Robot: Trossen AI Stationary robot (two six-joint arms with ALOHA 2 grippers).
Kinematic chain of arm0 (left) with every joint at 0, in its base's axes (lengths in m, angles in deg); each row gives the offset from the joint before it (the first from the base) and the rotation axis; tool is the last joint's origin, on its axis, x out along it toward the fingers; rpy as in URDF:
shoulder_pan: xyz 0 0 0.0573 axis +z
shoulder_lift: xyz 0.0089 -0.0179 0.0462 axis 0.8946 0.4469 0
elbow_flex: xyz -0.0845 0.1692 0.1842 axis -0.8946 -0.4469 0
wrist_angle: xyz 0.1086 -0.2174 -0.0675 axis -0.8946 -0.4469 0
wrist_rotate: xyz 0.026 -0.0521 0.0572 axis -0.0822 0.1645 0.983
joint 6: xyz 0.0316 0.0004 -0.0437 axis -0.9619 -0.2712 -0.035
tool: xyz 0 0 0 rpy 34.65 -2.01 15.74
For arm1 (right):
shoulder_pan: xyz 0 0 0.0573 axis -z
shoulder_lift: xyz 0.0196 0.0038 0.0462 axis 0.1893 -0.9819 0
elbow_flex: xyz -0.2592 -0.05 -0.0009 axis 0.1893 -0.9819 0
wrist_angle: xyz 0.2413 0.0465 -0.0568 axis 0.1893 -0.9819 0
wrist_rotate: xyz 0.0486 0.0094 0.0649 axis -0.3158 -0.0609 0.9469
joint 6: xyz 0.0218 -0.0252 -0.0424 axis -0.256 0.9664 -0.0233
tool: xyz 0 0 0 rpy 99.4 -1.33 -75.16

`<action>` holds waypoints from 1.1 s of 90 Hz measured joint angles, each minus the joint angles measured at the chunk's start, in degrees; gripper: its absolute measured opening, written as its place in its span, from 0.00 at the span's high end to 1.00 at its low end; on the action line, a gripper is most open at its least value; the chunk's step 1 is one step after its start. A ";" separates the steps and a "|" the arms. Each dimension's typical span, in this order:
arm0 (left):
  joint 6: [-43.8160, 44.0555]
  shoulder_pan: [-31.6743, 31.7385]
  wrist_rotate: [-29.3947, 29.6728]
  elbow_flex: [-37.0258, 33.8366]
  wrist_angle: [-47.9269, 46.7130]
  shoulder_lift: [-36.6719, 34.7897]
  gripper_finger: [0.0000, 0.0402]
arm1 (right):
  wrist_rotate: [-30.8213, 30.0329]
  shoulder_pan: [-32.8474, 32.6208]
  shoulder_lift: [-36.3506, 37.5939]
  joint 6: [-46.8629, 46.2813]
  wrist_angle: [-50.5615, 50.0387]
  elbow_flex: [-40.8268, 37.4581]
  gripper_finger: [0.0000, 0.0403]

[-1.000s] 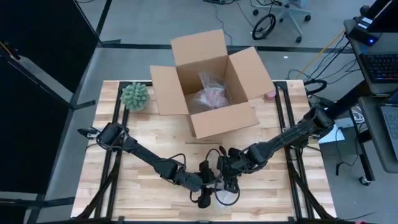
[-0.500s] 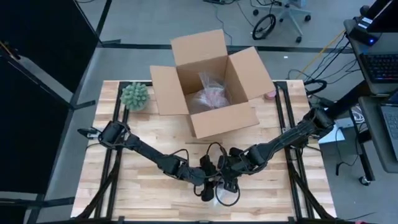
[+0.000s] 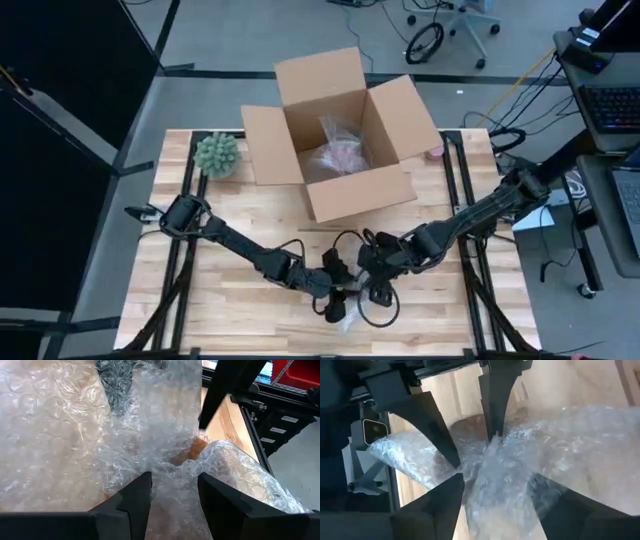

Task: Wrap mug
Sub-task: Wrap the orange mug with the left bubble wrap

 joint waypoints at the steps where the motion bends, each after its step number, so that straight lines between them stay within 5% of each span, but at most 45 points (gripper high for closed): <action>1: 0.00 0.00 -0.01 -0.01 0.00 0.00 0.63 | -0.05 0.05 0.09 -0.02 -0.01 0.00 0.47; 28: -0.05 -0.02 -0.07 -0.07 -0.02 0.02 0.63 | -0.26 -1.73 -1.10 1.35 7.25 0.07 0.47; 99: -0.22 -0.04 -0.72 -0.07 0.26 0.07 0.63 | -1.94 -3.24 -13.46 -0.13 4.53 0.46 0.47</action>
